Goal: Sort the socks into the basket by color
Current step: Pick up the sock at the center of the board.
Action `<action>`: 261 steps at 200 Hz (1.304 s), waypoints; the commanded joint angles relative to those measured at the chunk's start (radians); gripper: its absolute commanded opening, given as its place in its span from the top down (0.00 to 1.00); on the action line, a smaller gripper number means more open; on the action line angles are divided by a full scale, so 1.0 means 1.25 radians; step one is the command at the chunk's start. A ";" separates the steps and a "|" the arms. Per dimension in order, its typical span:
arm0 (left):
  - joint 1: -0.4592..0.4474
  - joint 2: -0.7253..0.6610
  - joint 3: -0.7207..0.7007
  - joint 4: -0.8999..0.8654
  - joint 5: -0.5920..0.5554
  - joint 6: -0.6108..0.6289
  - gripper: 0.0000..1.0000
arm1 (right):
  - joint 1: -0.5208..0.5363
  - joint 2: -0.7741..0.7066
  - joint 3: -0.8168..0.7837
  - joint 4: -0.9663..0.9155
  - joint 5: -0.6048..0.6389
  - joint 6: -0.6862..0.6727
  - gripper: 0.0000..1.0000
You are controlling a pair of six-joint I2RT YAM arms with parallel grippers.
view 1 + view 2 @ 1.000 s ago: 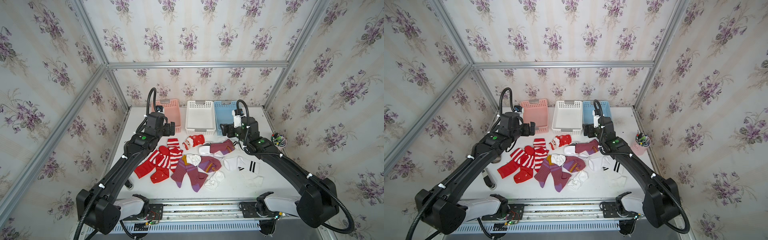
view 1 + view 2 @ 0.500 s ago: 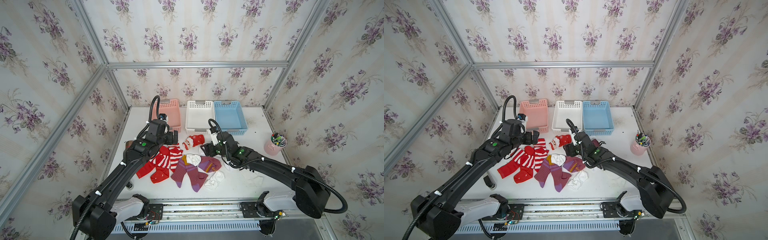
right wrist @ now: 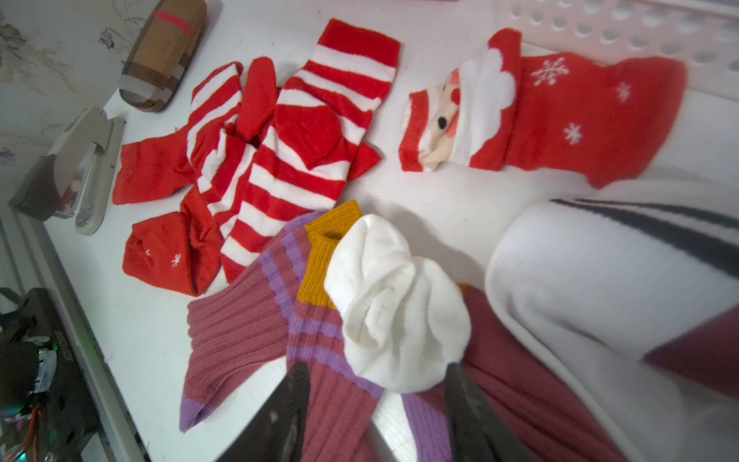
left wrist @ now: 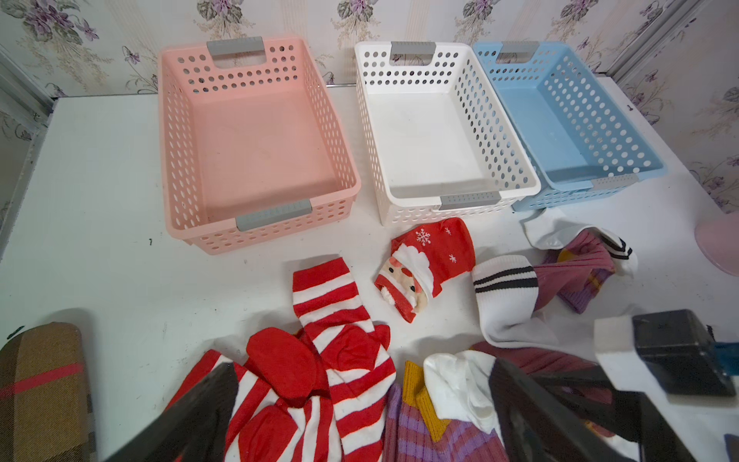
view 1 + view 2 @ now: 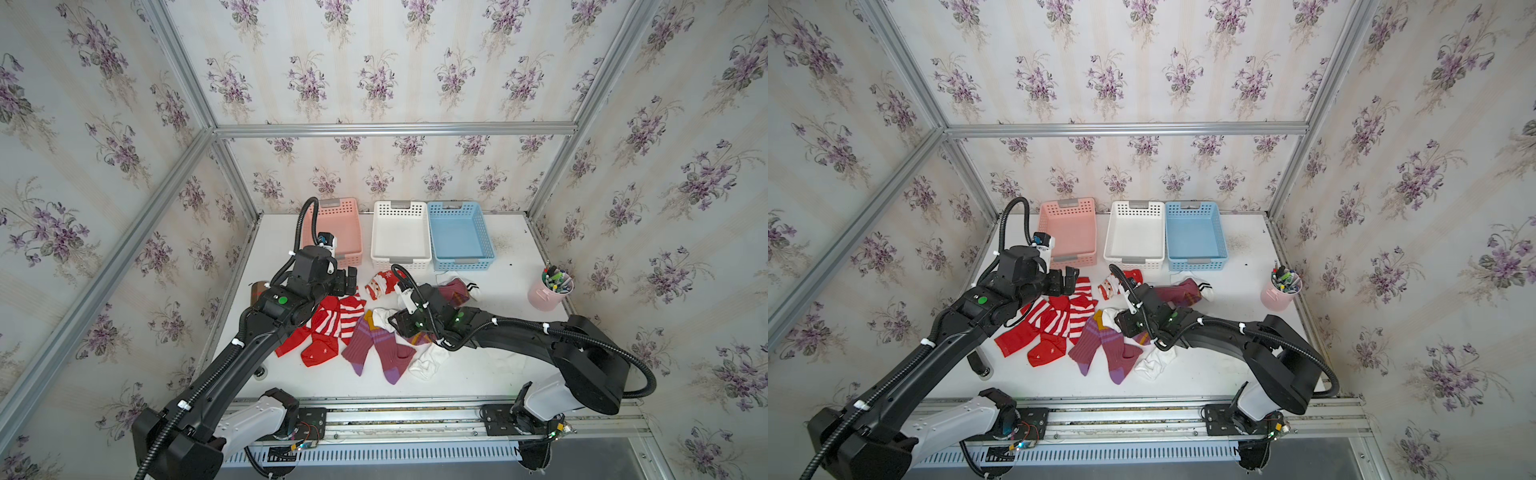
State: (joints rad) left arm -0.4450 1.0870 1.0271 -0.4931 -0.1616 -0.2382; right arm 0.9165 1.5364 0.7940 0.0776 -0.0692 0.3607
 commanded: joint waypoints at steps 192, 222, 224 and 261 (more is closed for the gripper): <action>-0.021 -0.068 -0.003 -0.035 -0.030 0.024 0.00 | 0.021 0.113 0.077 0.030 -0.004 0.046 1.00; -0.033 -0.093 -0.007 -0.036 -0.017 0.031 0.00 | 0.021 0.061 0.151 -0.049 0.031 0.007 1.00; -0.035 -0.094 -0.008 -0.036 -0.017 0.030 0.00 | 0.021 0.057 0.157 -0.056 0.034 0.003 1.00; -0.047 -0.123 -0.023 -0.023 -0.006 0.022 0.00 | 0.019 0.030 0.295 -0.153 0.116 -0.067 1.00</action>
State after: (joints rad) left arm -0.4988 0.9489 1.0084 -0.5377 -0.1860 -0.2085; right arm 0.9421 1.5852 1.0805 -0.0185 -0.0158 0.3511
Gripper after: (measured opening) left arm 0.995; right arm 0.049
